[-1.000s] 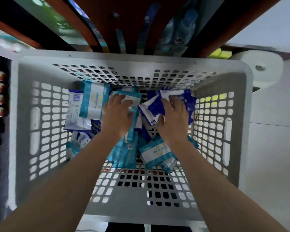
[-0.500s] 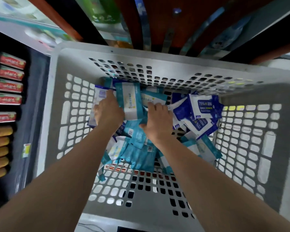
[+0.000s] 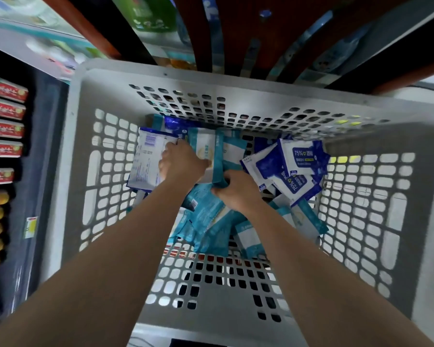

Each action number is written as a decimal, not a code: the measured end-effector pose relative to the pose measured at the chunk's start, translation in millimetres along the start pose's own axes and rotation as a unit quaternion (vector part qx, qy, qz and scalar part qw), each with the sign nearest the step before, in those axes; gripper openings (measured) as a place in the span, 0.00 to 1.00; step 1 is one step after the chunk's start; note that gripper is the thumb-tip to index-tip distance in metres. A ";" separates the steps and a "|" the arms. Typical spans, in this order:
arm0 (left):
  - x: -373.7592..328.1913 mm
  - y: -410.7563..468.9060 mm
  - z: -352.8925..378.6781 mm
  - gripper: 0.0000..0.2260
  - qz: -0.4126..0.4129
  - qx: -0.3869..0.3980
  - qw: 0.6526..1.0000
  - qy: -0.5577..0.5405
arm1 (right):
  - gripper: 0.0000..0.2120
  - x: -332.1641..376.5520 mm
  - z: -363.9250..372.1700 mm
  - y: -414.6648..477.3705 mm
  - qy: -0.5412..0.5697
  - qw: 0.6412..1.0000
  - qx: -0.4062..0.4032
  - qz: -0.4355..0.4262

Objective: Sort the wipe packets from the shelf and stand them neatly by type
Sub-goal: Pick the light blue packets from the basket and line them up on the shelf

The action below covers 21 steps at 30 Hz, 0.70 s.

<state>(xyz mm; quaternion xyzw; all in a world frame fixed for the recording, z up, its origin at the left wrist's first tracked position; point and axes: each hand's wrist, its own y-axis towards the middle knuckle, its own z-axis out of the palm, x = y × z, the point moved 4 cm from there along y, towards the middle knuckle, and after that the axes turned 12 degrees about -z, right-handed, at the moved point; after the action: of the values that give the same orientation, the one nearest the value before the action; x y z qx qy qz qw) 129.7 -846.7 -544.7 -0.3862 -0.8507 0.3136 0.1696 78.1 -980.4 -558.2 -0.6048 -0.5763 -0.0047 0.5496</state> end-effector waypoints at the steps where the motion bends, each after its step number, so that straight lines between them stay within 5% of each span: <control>1: -2.2 -2.0 2.6 0.31 -0.001 0.001 1.000 -0.018 | 0.13 -0.5 1.4 -1.3 0.011 1.000 -0.003 -0.005; 7: -1.5 -7.7 11.6 0.15 -0.007 0.053 0.978 -0.200 | 0.12 -6.9 -5.0 -19.7 0.091 0.994 -0.055 0.010; 13: 22.9 -36.2 -8.1 0.19 0.068 0.005 0.978 -0.195 | 0.12 6.9 -45.2 -45.6 0.148 0.941 -0.301 -0.052; 15: 26.2 -51.0 0.2 0.16 0.027 0.140 0.929 -0.342 | 0.11 20.4 -47.9 -48.9 0.111 0.929 -0.329 -0.131; 18: 22.9 -69.3 10.7 0.26 -0.094 0.374 0.748 -0.539 | 0.07 33.6 -32.1 -51.9 0.066 0.936 -0.268 -0.221; 21: 25.2 -67.4 11.7 0.25 -0.120 0.355 0.742 -0.556 | 0.03 30.7 -22.8 -57.3 0.106 0.937 -0.242 -0.227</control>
<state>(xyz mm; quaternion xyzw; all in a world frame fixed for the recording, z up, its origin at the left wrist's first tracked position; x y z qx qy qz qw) 70.1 -866.2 -507.4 0.0498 -0.6607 0.7289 -0.1722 62.6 -989.8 -491.7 -0.5685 -0.6181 -0.3331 0.4286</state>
